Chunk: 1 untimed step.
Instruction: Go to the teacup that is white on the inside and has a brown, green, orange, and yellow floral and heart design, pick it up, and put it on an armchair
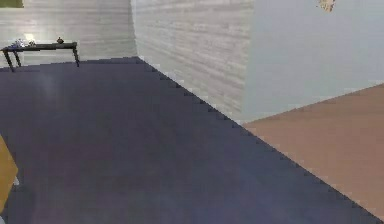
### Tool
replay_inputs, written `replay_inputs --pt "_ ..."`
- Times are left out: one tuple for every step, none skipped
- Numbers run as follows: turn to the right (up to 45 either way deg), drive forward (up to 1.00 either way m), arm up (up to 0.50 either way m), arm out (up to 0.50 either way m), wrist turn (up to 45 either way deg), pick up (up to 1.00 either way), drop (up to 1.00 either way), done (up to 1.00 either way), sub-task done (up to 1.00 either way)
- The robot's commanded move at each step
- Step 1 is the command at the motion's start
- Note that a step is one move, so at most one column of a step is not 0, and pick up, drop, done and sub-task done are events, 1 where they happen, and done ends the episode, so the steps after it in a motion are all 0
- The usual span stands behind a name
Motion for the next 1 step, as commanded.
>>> replay_inputs --pt "0.0 0.35 0.00 0.00 0.0 0.00 0.00 0.00 0.00"
